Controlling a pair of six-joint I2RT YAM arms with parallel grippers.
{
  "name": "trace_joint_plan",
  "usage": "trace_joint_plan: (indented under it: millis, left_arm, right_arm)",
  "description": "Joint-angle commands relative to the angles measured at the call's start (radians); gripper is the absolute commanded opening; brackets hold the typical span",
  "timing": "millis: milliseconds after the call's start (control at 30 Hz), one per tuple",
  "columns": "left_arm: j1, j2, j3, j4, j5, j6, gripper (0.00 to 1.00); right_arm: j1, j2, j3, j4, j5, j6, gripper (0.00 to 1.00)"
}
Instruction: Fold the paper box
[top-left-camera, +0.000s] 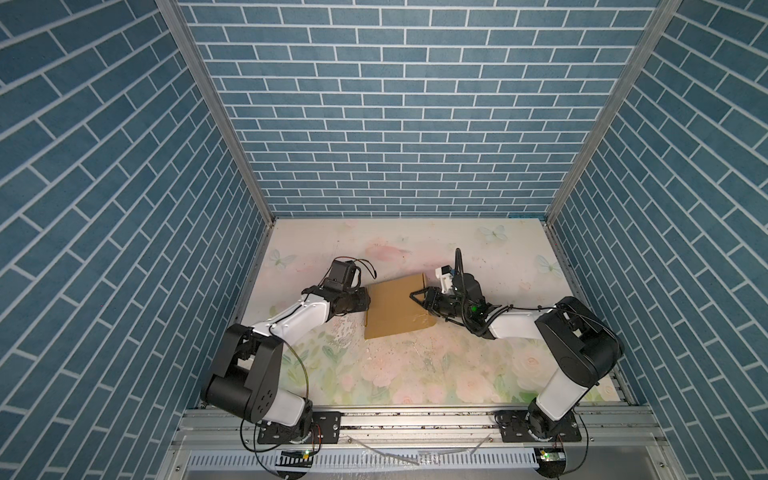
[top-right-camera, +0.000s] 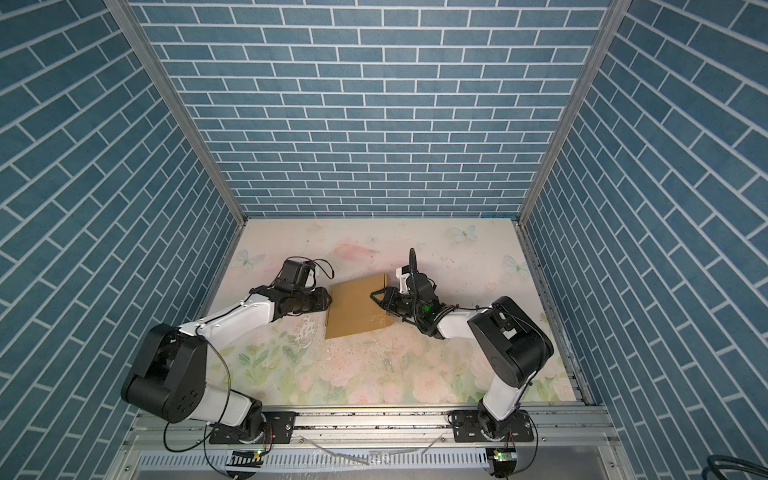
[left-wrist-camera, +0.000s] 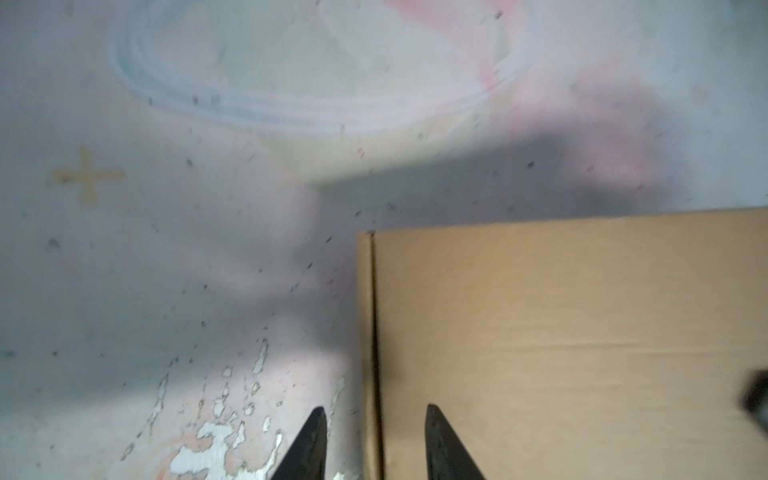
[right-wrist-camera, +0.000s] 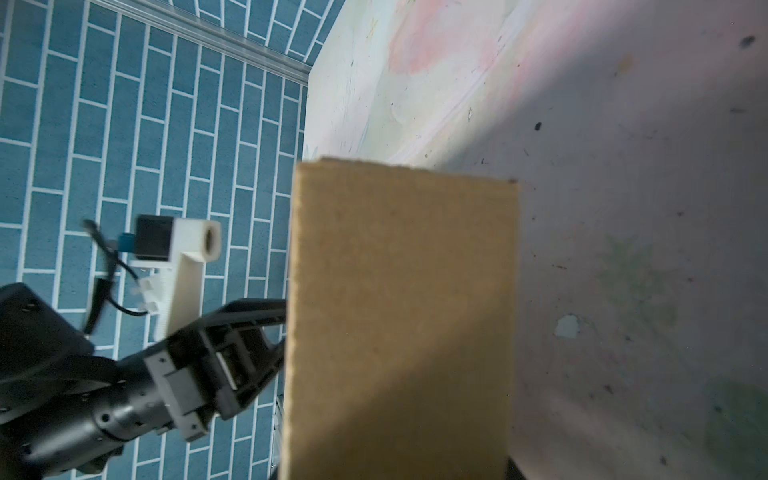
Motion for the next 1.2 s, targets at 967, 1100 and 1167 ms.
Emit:
trace_joint_plan:
  millis: [967, 1100, 1167]
  left_arm:
    - [0.106, -0.149, 0.049, 0.378, 0.507, -0.225, 1.0]
    - [0.108, -0.097, 0.039, 0.454, 0.531, -0.264, 1.0]
    - [0.108, -0.064, 0.032, 0.518, 0.547, -0.296, 1.0]
  right_arm:
    - [-0.313, -0.272, 0.263, -0.324, -0.355, -0.102, 0.38]
    - [-0.338, -0.264, 0.277, -0.273, -0.397, -0.08, 0.38]
    - [-0.344, -0.256, 0.291, -0.258, -0.42, -0.074, 0.38]
